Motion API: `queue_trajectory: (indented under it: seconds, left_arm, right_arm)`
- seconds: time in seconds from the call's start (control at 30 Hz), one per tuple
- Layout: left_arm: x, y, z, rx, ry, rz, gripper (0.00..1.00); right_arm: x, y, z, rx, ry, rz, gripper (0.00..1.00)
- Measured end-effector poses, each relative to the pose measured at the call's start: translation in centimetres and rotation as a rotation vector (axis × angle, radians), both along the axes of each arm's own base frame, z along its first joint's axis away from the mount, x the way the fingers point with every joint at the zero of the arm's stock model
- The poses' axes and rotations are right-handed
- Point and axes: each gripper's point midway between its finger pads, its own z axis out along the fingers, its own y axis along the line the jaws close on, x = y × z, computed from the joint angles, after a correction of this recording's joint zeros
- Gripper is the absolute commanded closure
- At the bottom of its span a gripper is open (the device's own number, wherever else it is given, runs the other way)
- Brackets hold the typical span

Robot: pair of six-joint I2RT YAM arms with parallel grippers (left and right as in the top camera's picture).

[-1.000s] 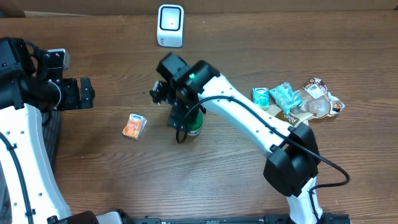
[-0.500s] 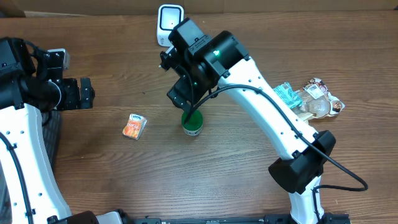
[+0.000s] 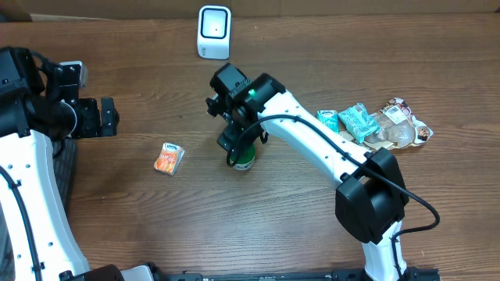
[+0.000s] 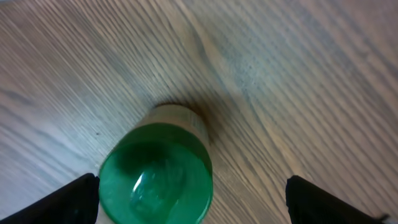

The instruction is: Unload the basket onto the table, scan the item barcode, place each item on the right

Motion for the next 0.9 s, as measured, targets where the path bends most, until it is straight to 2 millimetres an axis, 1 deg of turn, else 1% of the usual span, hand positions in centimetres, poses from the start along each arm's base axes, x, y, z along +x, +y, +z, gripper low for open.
queue_trajectory:
  seconds: [0.07, 0.3, 0.5, 0.6, 0.8, 0.83, 0.9]
  left_arm:
    - [0.0, 0.0, 0.0, 0.000, 0.000, 0.000, 0.00]
    - [0.0, 0.0, 0.0, 0.000, 0.000, 0.000, 0.00]
    - [0.0, 0.0, 0.0, 0.000, 0.000, 0.000, 0.00]
    - [0.0, 0.0, 0.0, 0.000, 0.000, 0.000, 0.00]
    - [0.0, 0.0, 0.0, 0.000, 0.000, 0.000, 0.01]
    - [0.0, 0.0, 0.0, 0.000, 0.000, 0.000, 0.00]
    - [0.0, 0.0, 0.0, 0.000, 0.000, 0.000, 0.00]
  right_arm:
    - [-0.1, 0.1, -0.5, -0.004, -0.002, 0.010, 0.07]
    - [-1.0, 1.3, -0.8, 0.003, -0.007, 0.054, 0.07]
    - [-2.0, 0.8, -2.7, -0.020, 0.023, 0.063, 0.07]
    - [-2.3, 0.2, -3.3, -0.043, 0.030, 0.060, 0.14]
    - [-2.1, 0.3, -3.4, -0.042, 0.024, 0.056, 0.25]
    - [-2.1, 0.3, -3.4, -0.041, 0.024, 0.055, 0.28]
    - [-2.1, 0.3, -3.4, -0.041, 0.025, 0.049, 0.40]
